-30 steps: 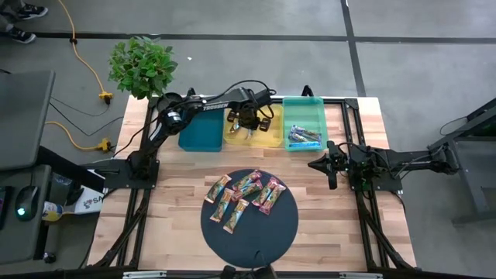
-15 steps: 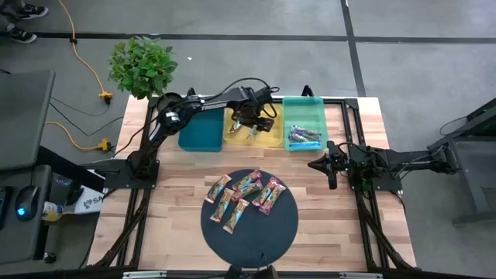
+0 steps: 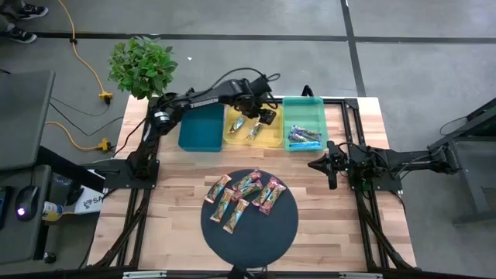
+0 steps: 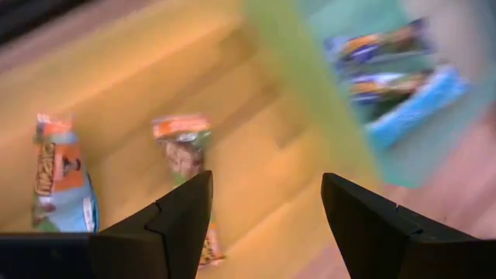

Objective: Pick and place Granola Bars by type
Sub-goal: Put the yellow granola bar into the yellow bin

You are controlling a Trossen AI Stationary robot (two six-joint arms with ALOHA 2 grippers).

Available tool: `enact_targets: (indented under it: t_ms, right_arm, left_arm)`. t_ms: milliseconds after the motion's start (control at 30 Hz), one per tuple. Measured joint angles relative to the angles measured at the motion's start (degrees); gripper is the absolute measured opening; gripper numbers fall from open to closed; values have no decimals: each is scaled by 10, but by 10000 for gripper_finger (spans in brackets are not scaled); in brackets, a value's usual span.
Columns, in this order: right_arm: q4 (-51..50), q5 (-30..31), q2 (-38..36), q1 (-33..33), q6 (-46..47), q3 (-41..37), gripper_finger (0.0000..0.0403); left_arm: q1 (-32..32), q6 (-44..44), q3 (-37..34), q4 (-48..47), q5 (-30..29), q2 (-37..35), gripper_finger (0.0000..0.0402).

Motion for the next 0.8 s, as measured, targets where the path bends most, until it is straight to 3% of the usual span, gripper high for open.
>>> enact_targets:
  t_ms: [500, 800]
  right_arm:
    - [0, 0, 0, 0, 0, 0, 0]
    - [0, 0, 0, 0, 0, 0, 0]
  left_arm:
    - [-16, 61, 0, -68, -50, -240, 239]
    - [-71, 30, 0, -231, -160, -356, 239]
